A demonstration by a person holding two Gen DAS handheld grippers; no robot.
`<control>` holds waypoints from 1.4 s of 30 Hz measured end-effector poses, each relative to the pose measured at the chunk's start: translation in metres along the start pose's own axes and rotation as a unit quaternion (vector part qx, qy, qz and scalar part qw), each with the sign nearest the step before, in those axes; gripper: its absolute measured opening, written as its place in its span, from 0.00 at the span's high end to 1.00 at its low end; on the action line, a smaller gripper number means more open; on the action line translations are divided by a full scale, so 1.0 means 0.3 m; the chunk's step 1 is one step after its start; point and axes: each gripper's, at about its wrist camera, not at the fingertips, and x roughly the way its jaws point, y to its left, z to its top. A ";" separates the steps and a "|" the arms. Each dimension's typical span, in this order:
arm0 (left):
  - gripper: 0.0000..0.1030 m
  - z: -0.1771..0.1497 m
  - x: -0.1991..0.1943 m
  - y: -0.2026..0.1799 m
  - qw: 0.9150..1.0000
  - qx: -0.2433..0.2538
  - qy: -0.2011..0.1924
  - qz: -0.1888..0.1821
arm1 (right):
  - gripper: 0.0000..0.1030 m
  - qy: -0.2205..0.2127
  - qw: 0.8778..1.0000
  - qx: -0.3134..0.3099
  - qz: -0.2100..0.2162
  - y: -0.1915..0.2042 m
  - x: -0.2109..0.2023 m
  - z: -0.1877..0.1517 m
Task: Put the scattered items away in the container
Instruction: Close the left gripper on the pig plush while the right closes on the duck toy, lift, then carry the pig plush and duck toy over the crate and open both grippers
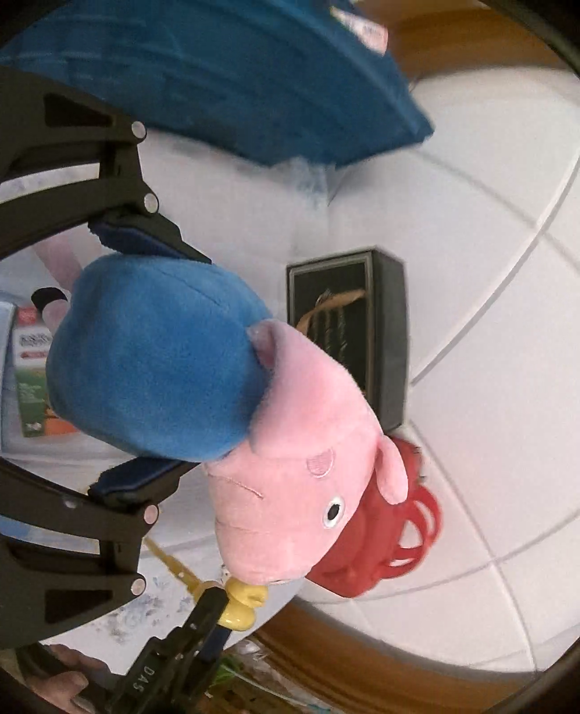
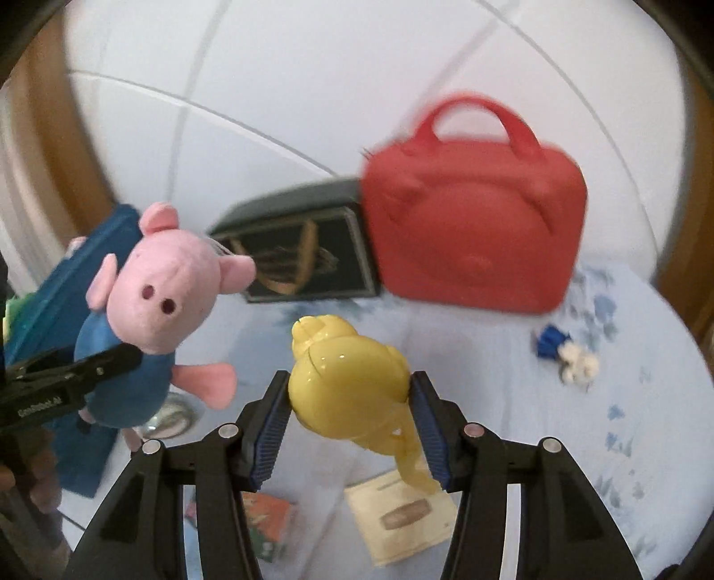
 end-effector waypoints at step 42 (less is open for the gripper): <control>0.27 0.008 -1.054 1.284 0.943 -0.108 -0.138 0.283 | 0.49 -0.183 0.925 -0.276 0.185 1.706 -0.320 0.253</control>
